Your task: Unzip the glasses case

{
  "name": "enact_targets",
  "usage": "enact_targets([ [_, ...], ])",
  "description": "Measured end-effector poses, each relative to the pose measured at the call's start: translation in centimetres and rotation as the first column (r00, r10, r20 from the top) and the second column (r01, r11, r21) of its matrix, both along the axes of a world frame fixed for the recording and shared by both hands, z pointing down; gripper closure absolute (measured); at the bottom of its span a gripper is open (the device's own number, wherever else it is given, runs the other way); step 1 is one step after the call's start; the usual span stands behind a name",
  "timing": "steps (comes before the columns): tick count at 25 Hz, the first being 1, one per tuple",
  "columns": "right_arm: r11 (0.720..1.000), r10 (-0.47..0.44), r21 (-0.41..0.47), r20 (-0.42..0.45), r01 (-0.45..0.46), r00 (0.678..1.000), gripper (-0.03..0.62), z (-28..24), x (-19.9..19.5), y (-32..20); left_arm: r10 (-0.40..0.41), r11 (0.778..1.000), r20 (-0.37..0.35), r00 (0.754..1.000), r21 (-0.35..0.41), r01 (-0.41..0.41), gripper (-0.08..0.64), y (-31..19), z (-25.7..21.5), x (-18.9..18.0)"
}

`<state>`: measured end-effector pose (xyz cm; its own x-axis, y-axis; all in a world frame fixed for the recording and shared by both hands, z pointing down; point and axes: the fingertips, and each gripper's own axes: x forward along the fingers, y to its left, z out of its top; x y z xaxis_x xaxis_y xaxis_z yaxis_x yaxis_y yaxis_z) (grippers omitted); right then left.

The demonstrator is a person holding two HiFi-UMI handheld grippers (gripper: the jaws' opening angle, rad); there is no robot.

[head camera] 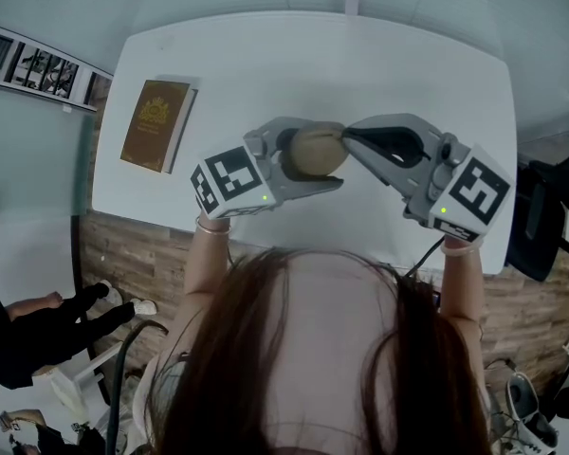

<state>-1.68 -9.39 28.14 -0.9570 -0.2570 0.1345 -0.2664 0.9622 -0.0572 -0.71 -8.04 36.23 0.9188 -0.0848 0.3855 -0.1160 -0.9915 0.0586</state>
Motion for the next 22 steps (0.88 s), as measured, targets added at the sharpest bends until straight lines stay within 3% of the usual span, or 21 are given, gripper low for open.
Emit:
enact_targets([
  [22, 1.000, 0.002, 0.009, -0.044, -0.002, 0.999, 0.589, 0.55, 0.50, -0.19, -0.013, 0.999, -0.074, 0.997, -0.052, 0.009, 0.264, 0.05, -0.60, -0.37],
])
